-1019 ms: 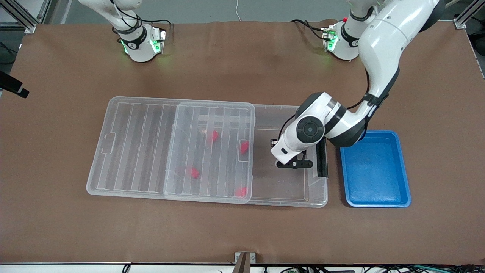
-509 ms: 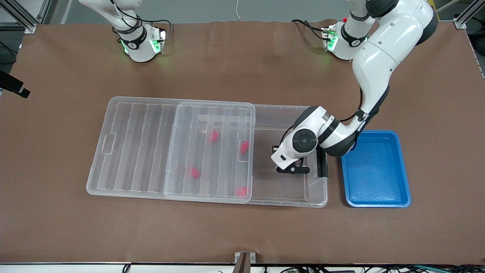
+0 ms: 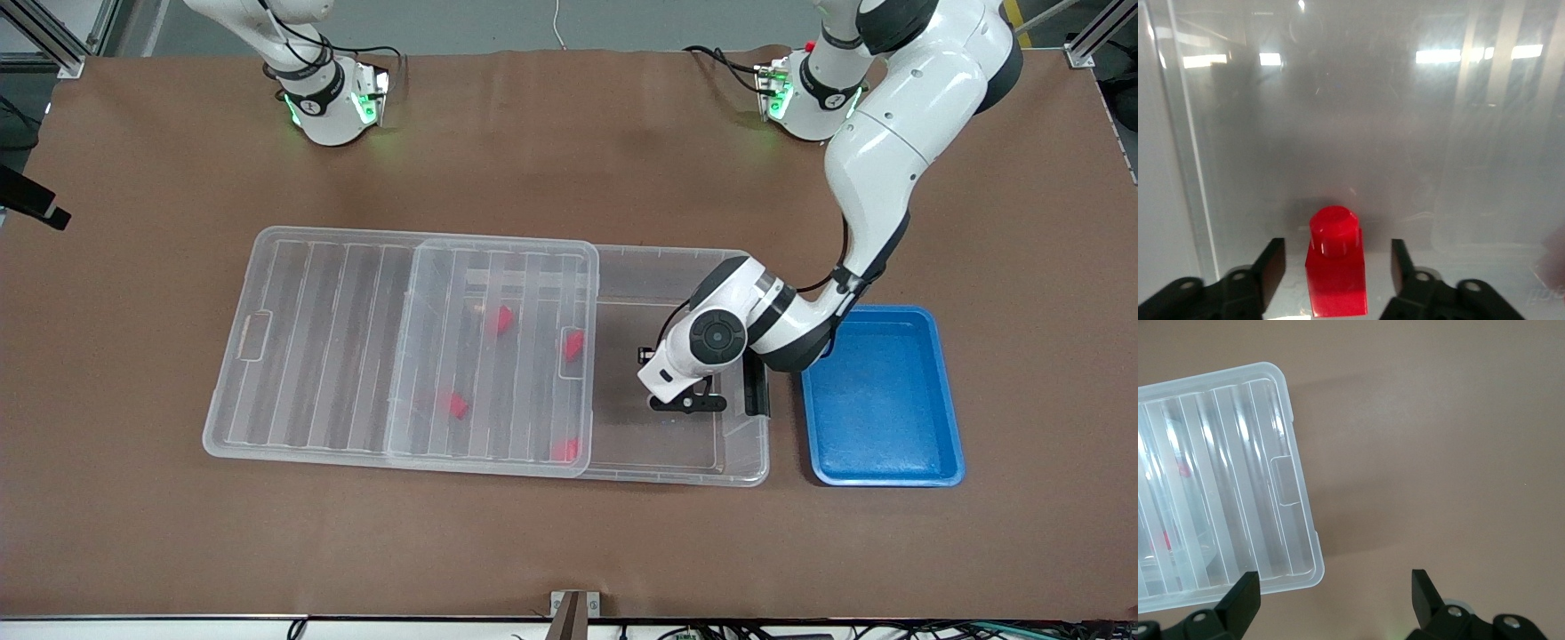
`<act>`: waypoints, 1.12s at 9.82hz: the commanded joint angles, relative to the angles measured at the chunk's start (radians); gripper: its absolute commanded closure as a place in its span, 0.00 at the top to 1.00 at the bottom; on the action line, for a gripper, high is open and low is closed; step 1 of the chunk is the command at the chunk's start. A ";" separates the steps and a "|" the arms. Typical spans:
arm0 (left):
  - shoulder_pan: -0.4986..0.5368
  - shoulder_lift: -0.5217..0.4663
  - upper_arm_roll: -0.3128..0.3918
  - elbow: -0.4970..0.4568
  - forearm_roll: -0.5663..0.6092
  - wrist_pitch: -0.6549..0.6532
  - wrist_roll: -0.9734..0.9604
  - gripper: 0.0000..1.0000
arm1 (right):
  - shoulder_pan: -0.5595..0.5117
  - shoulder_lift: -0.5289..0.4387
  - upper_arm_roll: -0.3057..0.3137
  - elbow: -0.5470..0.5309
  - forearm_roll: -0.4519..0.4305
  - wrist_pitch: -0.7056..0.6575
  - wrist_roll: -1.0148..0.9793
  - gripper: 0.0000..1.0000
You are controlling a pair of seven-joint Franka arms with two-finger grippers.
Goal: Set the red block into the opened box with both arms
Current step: 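Carry the red block over the uncovered box part and lower it with the left gripper, then open the left gripper to drop the red block into the box, then raise the left gripper away from the box back past the blue tray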
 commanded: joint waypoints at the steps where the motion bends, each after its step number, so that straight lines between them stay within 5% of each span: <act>1: 0.014 -0.079 -0.015 -0.013 -0.012 -0.038 -0.022 1.00 | -0.002 -0.022 0.004 -0.023 0.013 0.002 0.015 1.00; 4: 0.109 -0.247 -0.107 0.015 -0.131 -0.190 -0.016 1.00 | -0.013 0.007 0.001 -0.032 0.012 -0.001 -0.093 0.99; 7: 0.199 -0.383 -0.132 0.077 -0.136 -0.334 0.078 1.00 | -0.069 0.160 0.000 -0.048 0.013 0.046 -0.394 0.11; 8: 0.233 -0.408 -0.131 0.123 -0.136 -0.400 0.112 1.00 | -0.069 0.217 0.001 -0.071 0.013 0.090 -0.404 0.00; 11: 0.360 -0.494 -0.131 0.165 -0.130 -0.502 0.256 1.00 | -0.054 0.239 0.006 -0.317 0.120 0.394 -0.470 0.00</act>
